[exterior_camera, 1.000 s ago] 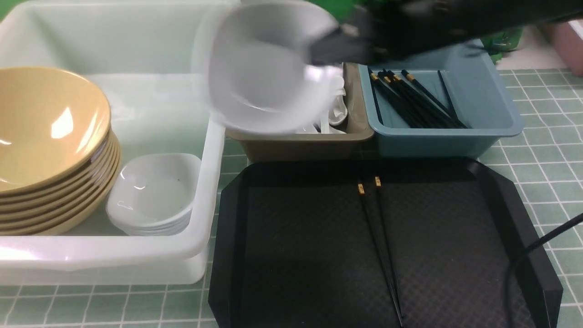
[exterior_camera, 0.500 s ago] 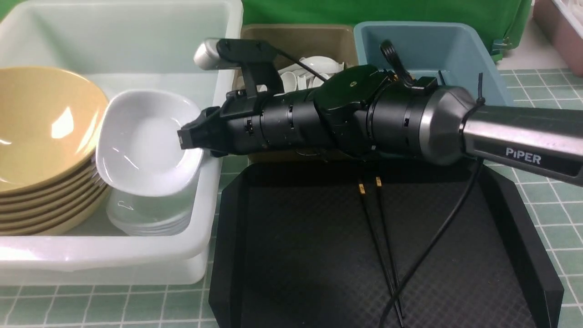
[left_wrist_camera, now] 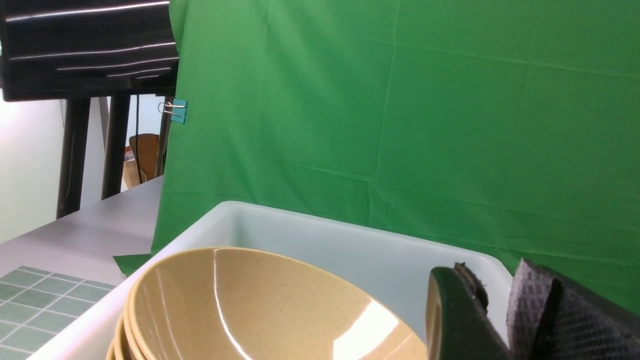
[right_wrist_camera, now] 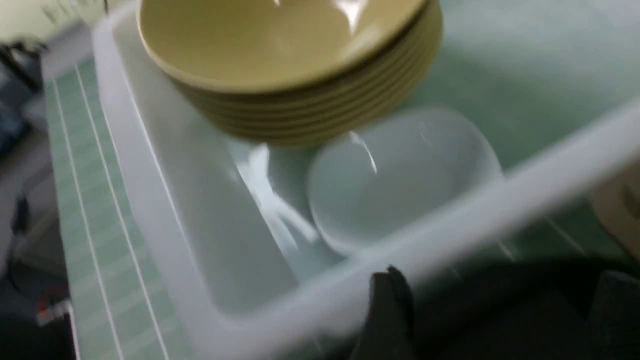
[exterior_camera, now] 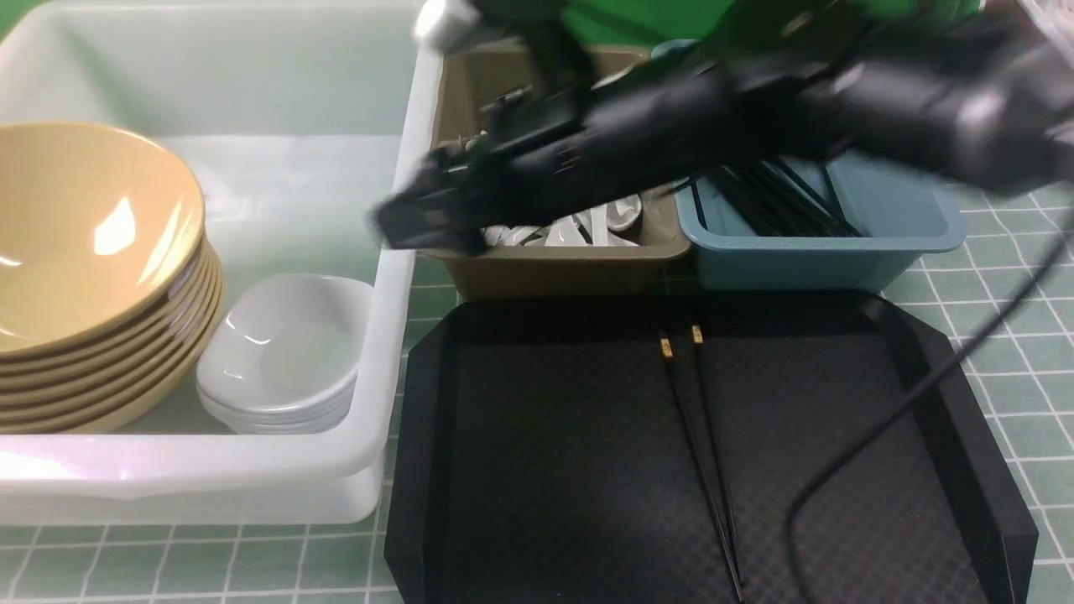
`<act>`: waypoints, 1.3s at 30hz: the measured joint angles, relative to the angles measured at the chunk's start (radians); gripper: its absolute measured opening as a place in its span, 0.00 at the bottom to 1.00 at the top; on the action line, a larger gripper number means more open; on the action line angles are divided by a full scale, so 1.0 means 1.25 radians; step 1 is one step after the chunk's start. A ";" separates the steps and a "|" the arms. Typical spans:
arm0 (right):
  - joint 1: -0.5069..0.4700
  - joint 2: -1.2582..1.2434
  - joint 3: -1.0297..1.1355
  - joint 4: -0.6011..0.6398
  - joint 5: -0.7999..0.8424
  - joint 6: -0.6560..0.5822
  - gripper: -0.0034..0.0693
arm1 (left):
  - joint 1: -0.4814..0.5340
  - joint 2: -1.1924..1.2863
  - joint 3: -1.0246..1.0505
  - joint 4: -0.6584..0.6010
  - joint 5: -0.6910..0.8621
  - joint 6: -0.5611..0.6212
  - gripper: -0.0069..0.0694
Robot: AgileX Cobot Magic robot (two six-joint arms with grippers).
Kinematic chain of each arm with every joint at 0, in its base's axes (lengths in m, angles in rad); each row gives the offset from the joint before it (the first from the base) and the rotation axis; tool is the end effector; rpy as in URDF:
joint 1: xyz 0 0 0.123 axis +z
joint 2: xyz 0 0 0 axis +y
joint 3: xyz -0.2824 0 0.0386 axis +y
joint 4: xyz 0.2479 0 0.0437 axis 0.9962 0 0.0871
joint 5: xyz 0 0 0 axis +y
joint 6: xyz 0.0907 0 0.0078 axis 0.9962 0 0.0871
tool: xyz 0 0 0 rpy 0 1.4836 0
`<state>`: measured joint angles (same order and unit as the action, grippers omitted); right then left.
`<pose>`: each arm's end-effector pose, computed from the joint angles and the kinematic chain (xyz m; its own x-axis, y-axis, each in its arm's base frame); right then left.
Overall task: On blue table put chopsticks spoon bowls plates into blue grey white boxes.
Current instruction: 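Grasp the chopsticks with the right gripper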
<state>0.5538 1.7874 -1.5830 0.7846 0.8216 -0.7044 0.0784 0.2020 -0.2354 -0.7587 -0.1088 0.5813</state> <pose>0.3205 0.2536 0.3288 -0.5052 -0.4201 -0.7539 -0.8255 0.4899 0.2802 0.0657 0.0119 0.2873 0.2210 -0.1562 -0.9627 -0.1145 0.9761 -0.1847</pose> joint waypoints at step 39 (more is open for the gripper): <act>-0.067 0.039 0.331 -0.523 -0.010 0.413 0.13 | 0.000 0.000 0.000 0.000 0.042 -0.001 0.26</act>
<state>0.4702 1.8357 -1.1695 0.1309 0.8089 -0.1880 0.0784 0.2020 -0.2354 -0.7587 -0.0566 0.5802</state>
